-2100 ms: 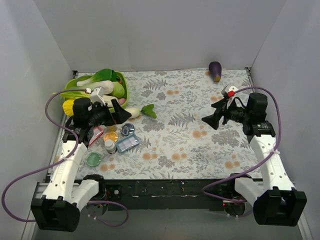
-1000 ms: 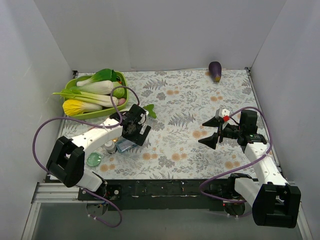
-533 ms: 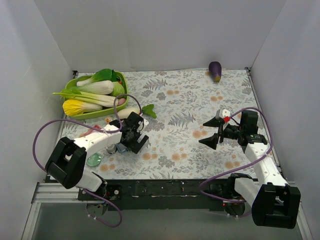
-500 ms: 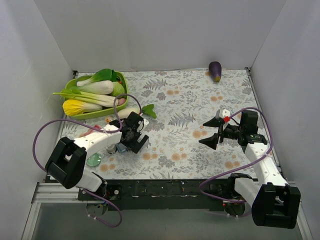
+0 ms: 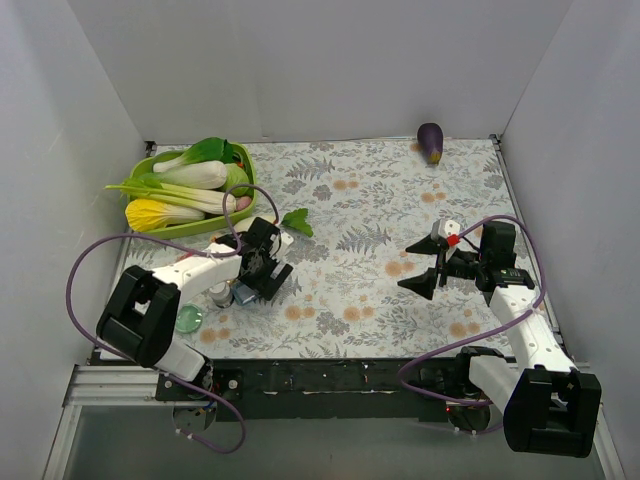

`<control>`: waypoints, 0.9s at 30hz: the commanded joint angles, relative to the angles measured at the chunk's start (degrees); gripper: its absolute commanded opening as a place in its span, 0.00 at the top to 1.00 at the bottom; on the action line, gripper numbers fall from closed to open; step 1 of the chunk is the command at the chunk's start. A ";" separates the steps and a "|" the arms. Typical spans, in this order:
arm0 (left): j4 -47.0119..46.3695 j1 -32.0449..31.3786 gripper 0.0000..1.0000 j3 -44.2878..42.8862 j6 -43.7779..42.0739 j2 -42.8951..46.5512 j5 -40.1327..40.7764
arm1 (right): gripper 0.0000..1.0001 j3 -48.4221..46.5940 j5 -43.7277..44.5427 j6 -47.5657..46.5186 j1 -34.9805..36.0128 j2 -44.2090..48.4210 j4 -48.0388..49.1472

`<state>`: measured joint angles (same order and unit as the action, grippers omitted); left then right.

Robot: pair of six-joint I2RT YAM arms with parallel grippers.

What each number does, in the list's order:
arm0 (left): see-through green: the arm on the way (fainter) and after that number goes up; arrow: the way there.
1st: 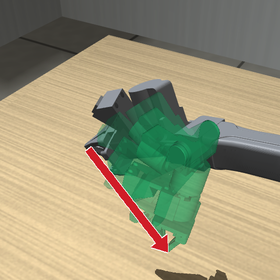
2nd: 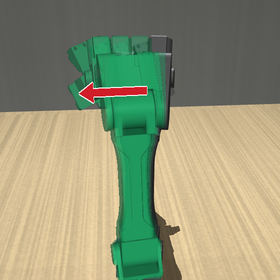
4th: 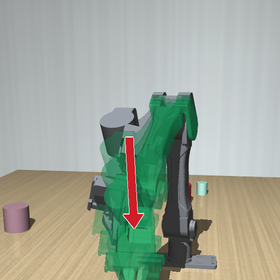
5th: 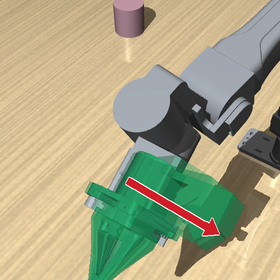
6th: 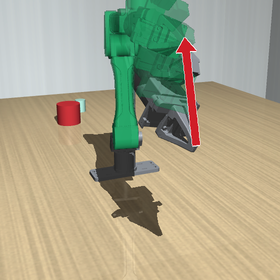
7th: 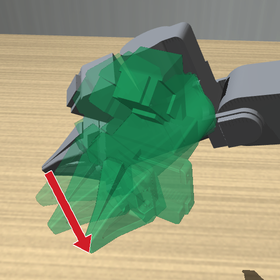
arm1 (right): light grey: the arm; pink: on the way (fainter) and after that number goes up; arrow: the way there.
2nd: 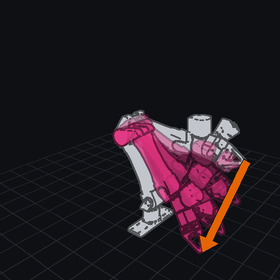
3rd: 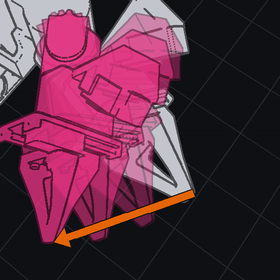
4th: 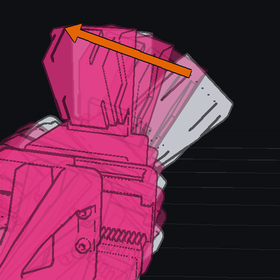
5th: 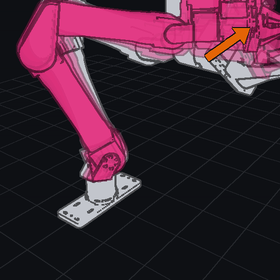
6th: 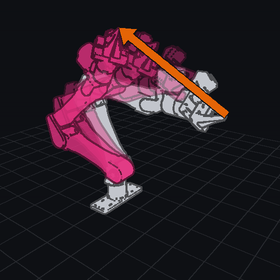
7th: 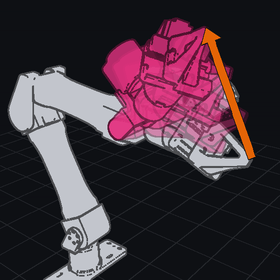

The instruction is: Sort the pills into containers

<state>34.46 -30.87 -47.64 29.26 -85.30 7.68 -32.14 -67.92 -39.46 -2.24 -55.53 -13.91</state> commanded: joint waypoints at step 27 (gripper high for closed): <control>-8.67 -9.82 0.74 -16.96 19.06 -5.05 -27.96 | 0.02 -1.79 -5.02 -1.86 -0.31 0.77 -2.35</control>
<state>35.83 -39.20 -59.83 41.15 -91.61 -11.51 -32.23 -69.23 -42.24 -2.24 -54.76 -17.04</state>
